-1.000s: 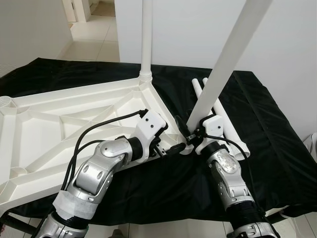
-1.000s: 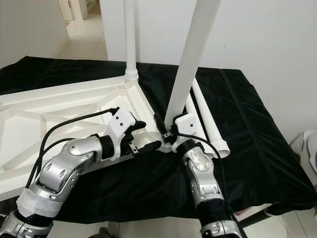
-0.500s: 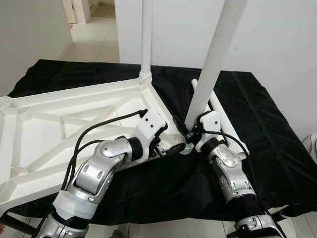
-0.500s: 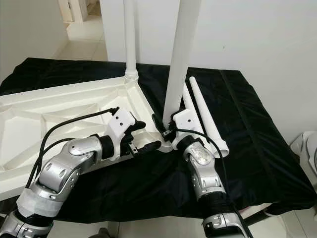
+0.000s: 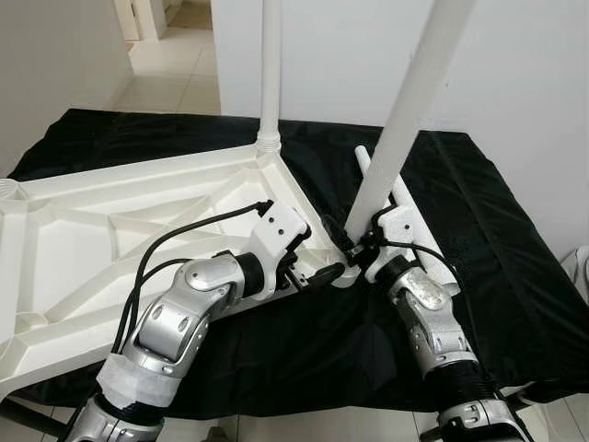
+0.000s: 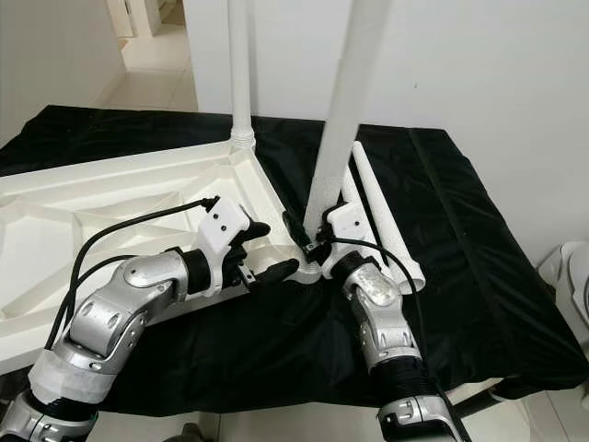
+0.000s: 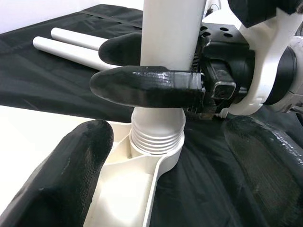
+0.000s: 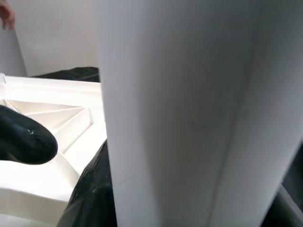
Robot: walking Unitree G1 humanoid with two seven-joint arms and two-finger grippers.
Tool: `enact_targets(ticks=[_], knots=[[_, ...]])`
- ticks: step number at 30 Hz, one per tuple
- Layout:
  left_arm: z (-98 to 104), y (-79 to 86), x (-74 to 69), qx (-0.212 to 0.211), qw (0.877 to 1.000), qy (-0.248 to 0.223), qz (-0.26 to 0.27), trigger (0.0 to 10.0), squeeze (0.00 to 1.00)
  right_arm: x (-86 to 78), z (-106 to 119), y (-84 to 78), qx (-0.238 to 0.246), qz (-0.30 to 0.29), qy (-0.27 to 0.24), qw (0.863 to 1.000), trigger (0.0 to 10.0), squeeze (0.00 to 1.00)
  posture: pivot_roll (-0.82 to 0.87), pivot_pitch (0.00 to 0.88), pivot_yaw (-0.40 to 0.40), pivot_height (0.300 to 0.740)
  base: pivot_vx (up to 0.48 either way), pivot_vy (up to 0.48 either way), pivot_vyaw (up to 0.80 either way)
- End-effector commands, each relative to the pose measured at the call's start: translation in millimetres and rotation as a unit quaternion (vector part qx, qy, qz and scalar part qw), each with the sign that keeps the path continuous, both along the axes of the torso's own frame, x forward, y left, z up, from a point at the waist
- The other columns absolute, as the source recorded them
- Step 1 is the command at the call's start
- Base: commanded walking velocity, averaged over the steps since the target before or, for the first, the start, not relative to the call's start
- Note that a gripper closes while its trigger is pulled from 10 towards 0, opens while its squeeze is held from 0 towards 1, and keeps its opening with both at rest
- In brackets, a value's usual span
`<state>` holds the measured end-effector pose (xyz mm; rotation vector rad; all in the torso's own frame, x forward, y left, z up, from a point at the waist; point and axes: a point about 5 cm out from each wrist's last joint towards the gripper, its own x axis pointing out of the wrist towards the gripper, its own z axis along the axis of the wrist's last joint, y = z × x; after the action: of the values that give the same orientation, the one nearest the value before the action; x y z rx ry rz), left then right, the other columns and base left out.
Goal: Building children table
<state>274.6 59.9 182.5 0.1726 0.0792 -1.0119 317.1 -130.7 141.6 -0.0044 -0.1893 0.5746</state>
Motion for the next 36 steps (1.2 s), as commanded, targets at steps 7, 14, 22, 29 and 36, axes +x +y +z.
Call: enact_targets(ticks=[7, 14, 22, 29, 36], knots=[[3.3, 2.0, 1.6, -0.002, 1.000, -0.003, 0.015, 10.0, 0.00, -0.3, -28.1, -7.9, 0.010, -0.020, 0.085, 0.996, 10.0, 0.00, 0.11, 0.034, -0.024, 0.740, 0.000, 0.000, 0.00], [3.4, 2.0, 1.1, -0.002, 1.000, -0.002, 0.015, 10.0, 0.00, -1.2, -31.1, -9.1, 0.016, -0.027, 0.096, 0.995, 10.0, 0.00, 0.11, 0.032, -0.025, 0.740, 0.000, 0.000, 0.00], [3.7, 0.8, 0.4, -0.002, 1.000, -0.003, 0.013, 10.0, 0.00, 0.4, -41.7, -15.1, 0.016, -0.100, 0.120, 0.988, 10.0, 0.00, 0.11, 0.021, -0.026, 0.740, 0.000, 0.000, 0.00], [3.5, 0.2, -0.2, -0.002, 1.000, -0.003, 0.011, 10.0, 0.00, -6.6, -38.7, -13.0, 0.055, -0.105, 0.090, 0.989, 10.0, 0.00, 0.11, 0.013, -0.026, 0.740, 0.000, 0.000, 0.00], [2.8, 0.0, -1.4, -0.001, 1.000, -0.003, 0.009, 10.0, 0.00, -17.6, -38.6, -6.1, -0.008, -0.077, 0.043, 0.996, 10.0, 0.00, 0.11, 0.006, -0.023, 0.740, 0.000, 0.000, 0.00]])
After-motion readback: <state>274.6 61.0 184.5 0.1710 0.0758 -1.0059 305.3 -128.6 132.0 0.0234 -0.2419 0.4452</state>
